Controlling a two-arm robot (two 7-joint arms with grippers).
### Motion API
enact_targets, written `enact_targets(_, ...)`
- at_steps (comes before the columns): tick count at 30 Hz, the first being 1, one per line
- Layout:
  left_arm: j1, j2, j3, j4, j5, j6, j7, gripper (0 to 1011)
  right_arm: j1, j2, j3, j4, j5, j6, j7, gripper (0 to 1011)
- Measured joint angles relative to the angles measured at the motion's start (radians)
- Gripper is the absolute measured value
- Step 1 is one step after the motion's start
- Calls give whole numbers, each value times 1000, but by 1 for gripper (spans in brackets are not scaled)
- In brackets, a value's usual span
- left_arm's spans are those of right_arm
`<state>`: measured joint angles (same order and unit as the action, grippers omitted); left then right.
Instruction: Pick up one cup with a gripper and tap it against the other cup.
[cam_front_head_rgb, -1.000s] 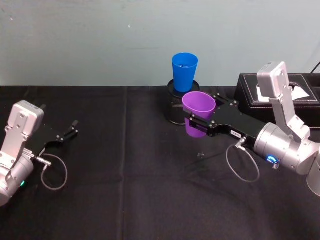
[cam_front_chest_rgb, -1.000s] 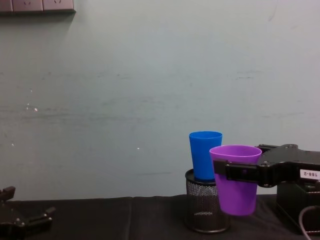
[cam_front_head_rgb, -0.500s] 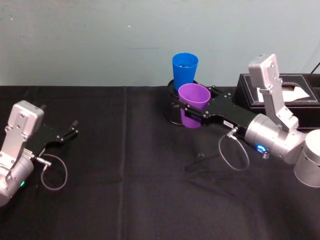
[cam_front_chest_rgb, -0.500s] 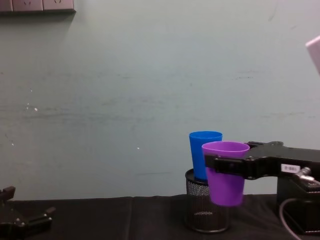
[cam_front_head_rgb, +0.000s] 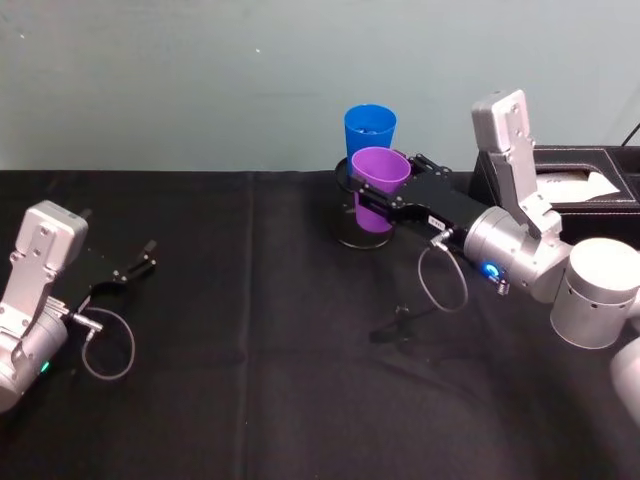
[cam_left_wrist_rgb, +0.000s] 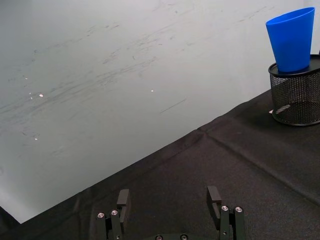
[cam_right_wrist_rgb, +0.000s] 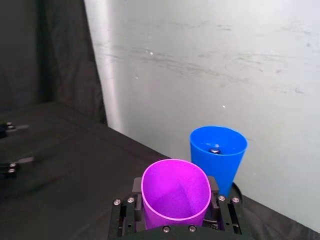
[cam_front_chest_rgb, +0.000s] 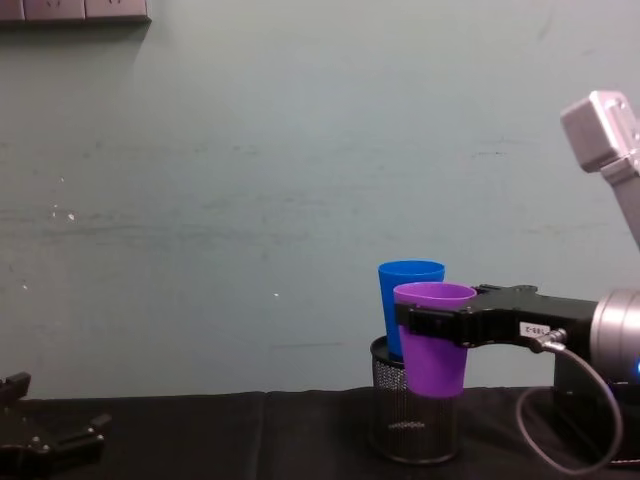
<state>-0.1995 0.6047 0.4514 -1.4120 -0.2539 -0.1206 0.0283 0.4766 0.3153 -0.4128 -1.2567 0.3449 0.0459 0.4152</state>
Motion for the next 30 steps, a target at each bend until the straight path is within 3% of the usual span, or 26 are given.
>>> enact_targets(9,0,0,0,0,0,0,0,1000,47,-39,5,76,-36,-21,-18,741)
enact_targets(10,0,0,0,0,0,0,0,1000,92,-73,21,140,-65,-31,-24,741)
enact_targets(30,0,0,0,0,0,0,0,1000,109,-95,40,159,-73,-36,-11,741)
